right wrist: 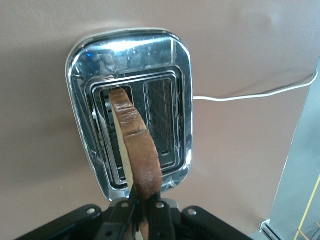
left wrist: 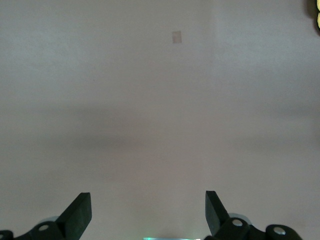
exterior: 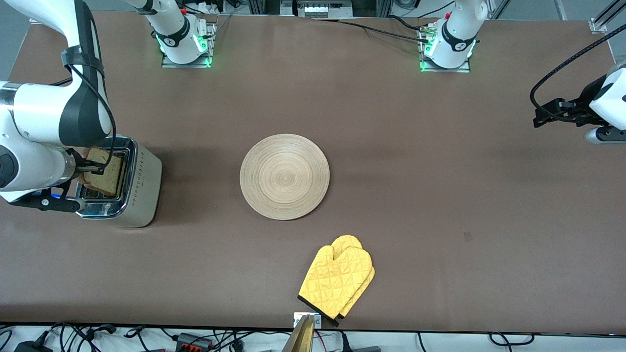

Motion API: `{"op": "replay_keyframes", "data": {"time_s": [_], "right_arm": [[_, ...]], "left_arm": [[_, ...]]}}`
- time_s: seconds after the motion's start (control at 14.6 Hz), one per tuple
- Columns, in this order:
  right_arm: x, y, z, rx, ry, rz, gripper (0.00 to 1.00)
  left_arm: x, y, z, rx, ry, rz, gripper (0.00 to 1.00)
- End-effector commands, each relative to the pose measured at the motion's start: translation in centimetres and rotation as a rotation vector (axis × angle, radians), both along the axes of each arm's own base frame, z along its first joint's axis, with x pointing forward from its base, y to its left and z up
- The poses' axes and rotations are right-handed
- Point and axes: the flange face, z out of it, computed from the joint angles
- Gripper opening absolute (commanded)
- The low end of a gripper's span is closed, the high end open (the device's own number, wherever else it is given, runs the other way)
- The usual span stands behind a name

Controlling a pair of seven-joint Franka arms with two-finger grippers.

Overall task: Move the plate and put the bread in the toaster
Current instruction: 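Lower the bread into the toaster slot with the right gripper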

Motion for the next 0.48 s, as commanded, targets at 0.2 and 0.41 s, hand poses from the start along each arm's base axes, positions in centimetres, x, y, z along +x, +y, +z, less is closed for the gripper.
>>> {"op": "replay_keyframes", "data": {"time_s": [0.2,0.41], "right_arm": [[-0.4,-0.4,-1.7,0.056,0.029,-0.052,0.0],[-0.3,-0.6,-3.0,0.087,0.044,-0.069,0.0]], "left_arm": [[0.0,-0.3,0.7,0.005,-0.006,0.007,1.0],[0.0,-0.3,0.7,0.005,-0.005,0.007,1.0]]}}
